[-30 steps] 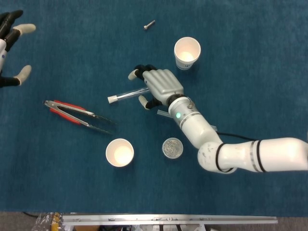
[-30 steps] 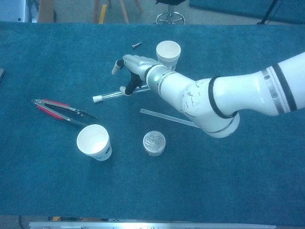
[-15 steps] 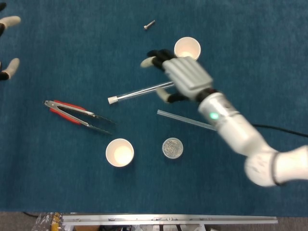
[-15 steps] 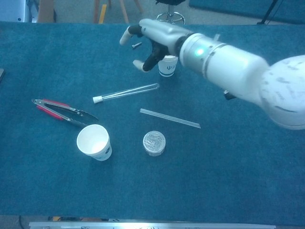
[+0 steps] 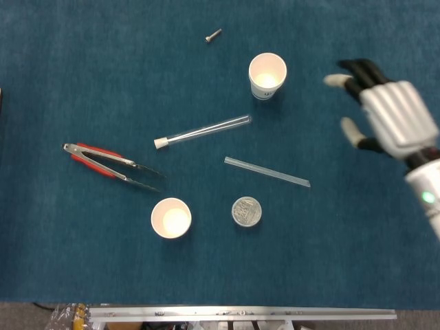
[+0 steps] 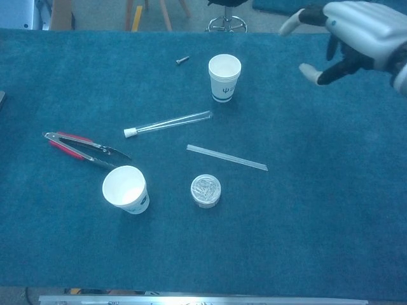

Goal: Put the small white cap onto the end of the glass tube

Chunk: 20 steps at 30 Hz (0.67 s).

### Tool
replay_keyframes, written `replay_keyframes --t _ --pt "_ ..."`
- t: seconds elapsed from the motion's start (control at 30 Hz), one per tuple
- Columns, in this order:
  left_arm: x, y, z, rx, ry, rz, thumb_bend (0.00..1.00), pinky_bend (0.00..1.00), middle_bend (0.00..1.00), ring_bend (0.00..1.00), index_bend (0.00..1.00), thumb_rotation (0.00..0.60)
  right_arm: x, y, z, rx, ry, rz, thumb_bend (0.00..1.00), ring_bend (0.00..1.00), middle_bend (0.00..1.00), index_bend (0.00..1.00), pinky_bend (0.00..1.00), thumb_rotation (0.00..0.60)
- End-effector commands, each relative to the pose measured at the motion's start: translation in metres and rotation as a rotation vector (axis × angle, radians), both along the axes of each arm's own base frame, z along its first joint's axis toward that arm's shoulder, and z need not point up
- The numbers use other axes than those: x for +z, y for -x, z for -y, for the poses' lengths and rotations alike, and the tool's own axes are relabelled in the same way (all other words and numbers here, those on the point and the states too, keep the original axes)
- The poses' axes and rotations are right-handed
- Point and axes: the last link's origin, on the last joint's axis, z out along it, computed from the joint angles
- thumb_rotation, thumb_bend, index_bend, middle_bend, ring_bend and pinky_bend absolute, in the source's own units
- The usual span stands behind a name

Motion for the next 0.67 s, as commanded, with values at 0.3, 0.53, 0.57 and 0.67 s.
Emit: replay_keyframes --t 0.3,0.53,0.57,0.67 --pt "-0.005 0.019 0.035 0.046 -0.058 -0.060 0.33 0.04 0.04 0.00 0.17 0.600 0.047 0.067 -0.048 -0.094 0.177 -0.065 0.39 0.10 0.13 0.24 0.46 0.600" --pt "-0.009 0.022 0.048 0.048 -0.084 -0.060 0.32 0.04 0.04 0.00 0.17 0.600 0.063 0.083 -0.071 -0.120 0.226 -0.060 0.39 0.10 0.13 0.24 0.46 0.600" --pt "-0.010 0.022 0.049 0.049 -0.087 -0.062 0.32 0.04 0.04 0.00 0.17 0.600 0.065 0.084 -0.074 -0.122 0.229 -0.057 0.39 0.10 0.13 0.24 0.46 0.600" --pt "-0.010 0.023 0.052 0.050 -0.094 -0.058 0.32 0.04 0.04 0.00 0.17 0.600 0.067 0.087 -0.079 -0.130 0.232 -0.057 0.39 0.10 0.13 0.24 0.46 0.600"
